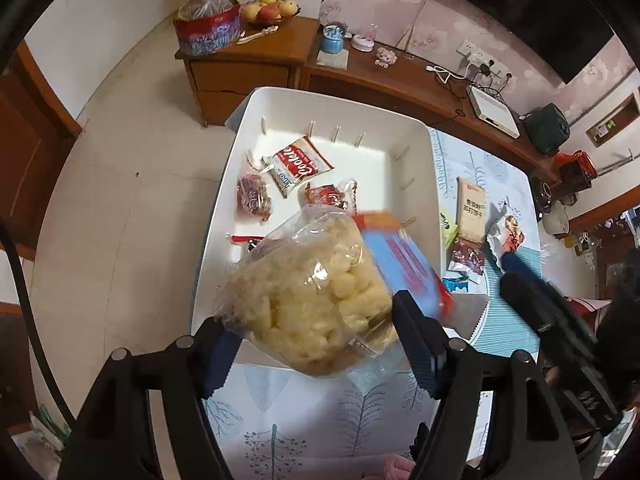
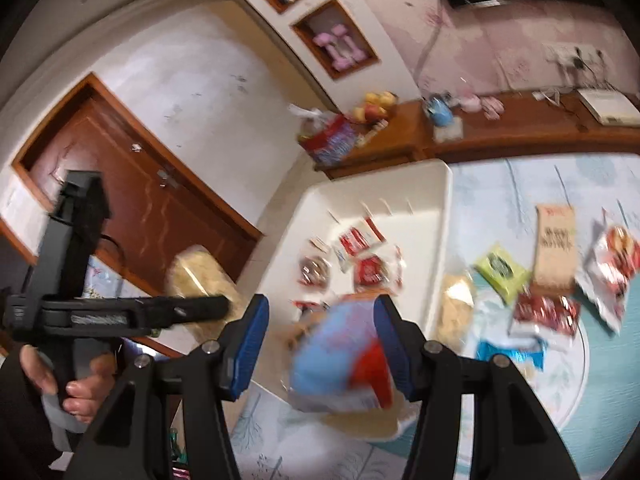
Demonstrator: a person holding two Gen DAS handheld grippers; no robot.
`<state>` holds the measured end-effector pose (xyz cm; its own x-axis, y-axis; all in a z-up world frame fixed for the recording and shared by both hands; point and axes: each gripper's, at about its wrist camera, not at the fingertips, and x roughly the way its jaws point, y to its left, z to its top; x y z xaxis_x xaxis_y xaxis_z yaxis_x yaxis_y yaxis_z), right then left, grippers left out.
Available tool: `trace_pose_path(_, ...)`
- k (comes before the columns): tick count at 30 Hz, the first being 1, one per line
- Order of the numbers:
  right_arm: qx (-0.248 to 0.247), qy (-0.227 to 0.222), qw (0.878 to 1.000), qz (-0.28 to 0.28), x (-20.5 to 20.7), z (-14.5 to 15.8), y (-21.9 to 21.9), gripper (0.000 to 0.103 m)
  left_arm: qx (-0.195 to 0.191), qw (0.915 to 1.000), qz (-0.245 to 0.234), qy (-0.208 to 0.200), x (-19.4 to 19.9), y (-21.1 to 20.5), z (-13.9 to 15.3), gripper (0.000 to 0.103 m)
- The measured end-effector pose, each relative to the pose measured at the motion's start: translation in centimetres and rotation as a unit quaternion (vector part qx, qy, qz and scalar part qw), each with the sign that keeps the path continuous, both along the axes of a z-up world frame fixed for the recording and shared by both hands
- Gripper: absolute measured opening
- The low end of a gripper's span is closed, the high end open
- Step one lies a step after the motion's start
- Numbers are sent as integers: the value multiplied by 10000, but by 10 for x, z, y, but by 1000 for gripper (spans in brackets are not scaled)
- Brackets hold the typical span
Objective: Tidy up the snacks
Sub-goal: 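Open right tool to drop the biscuit pack while left tool releases the puff bag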
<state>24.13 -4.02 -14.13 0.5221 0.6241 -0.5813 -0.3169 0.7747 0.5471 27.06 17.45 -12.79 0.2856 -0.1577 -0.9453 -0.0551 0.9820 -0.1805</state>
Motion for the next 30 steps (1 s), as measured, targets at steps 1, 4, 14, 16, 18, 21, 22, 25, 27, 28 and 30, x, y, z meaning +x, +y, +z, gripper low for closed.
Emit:
trace_pose_path(1, -30, -63, 10000, 19, 1, 5, 0, 55, -15, 10000, 24, 16, 0, 1, -2, 75)
trace_pose_path(4, -136, -147, 9998, 18, 4, 12, -3, 55, -101, 9999, 64, -12, 0, 4, -3, 78)
trace_pose_path(14, -275, 101, 9992, -283, -4, 6, -35, 55, -214, 9995, 116, -191, -2, -9, 4, 84)
trace_pose_path(16, -241, 159, 9990, -335, -6, 6, -44, 55, -255, 9992, 98, -287, -6, -18, 7, 84)
trace_pose_path(18, -297, 181, 9986, -395, -10, 6, -52, 55, -311, 9984, 105, -457, -12, -28, 12, 84)
trace_pose_path(21, -371, 267, 9977, -502, -13, 5, -67, 55, -314, 9963, 85, -797, -19, -44, 20, 84)
trace_pose_path(22, -390, 293, 9974, -534, -14, 4, -72, 55, -276, 9958, 55, -876, -21, -50, 22, 84)
trace_pose_path(25, -513, 392, 9959, -634, -18, 0, -88, 55, -165, 9944, -70, -1039, -26, -70, 29, 84)
trace_pose_path(27, -579, 489, 9947, -688, -21, -3, -99, 55, -165, 9931, -160, -1146, -29, -83, 32, 84)
trace_pose_path(28, -584, 536, 9943, -712, -21, -5, -105, 55, -196, 9922, -216, -1209, -30, -91, 34, 84)
trace_pose_path(30, -552, 685, 9931, -774, -23, -9, -119, 55, -208, 9907, -303, -1311, -30, -104, 37, 84)
